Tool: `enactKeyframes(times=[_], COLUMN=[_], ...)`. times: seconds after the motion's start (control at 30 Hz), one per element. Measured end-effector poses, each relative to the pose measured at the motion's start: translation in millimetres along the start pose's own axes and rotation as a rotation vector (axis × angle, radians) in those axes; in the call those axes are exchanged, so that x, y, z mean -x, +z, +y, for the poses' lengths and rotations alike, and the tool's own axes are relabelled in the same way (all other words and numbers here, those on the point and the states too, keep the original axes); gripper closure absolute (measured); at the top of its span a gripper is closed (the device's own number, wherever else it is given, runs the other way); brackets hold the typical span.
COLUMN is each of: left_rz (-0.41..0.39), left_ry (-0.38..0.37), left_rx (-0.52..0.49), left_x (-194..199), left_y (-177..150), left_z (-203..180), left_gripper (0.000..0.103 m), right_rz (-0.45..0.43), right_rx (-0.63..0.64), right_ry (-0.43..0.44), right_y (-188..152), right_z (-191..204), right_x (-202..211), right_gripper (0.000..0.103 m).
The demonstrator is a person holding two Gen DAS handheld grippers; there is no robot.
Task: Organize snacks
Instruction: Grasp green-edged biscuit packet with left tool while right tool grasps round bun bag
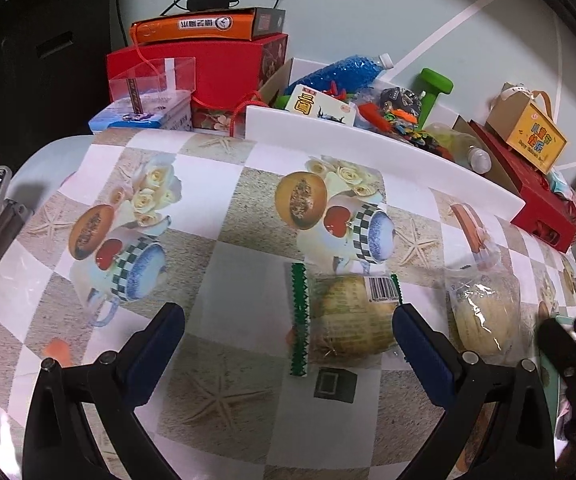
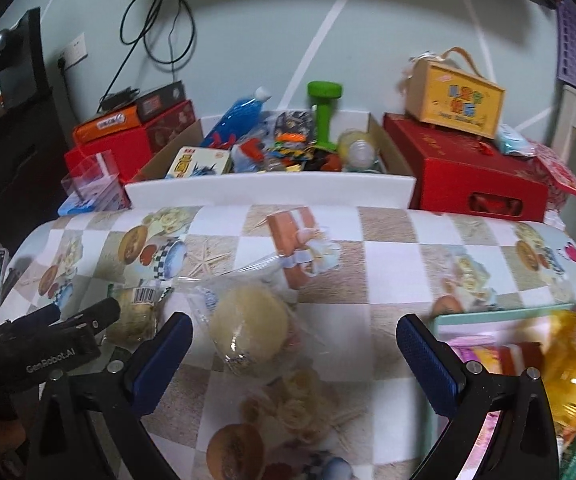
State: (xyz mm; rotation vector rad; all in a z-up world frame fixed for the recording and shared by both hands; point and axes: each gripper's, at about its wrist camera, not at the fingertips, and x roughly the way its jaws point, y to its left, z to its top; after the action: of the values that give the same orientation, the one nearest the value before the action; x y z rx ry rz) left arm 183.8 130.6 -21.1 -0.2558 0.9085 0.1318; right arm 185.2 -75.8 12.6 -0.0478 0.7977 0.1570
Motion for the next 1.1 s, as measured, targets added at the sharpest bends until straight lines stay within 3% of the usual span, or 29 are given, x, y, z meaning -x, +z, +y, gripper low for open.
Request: enactKeyframes(times=[0.23, 0.4, 0.8, 1.1], left_rz=[0.032, 0.042, 0.036, 0.044], left_ry=[-0.040, 0.000, -0.035, -0.002], left_rx=[0.008, 0.003, 0.001, -0.035], left_x=[-13, -18, -23, -30], left_y=[-3, -3, -2, -3], left_z=[-5, -8, -16, -23], left_gripper=[0.000, 0.000, 0.000, 0.000], right_rz=[0.029, 0.056, 0.072, 0.076], right_rx=[0.037, 0.018, 0.019, 0.032], right_ry=[0.007, 0.018, 0.041, 0.029], right_y=[-4, -9, -15, -17], right_z=[8, 4, 6, 8], right_x=[-25, -38, -51, -55], right_gripper=[0.000, 0.000, 0.000, 0.000])
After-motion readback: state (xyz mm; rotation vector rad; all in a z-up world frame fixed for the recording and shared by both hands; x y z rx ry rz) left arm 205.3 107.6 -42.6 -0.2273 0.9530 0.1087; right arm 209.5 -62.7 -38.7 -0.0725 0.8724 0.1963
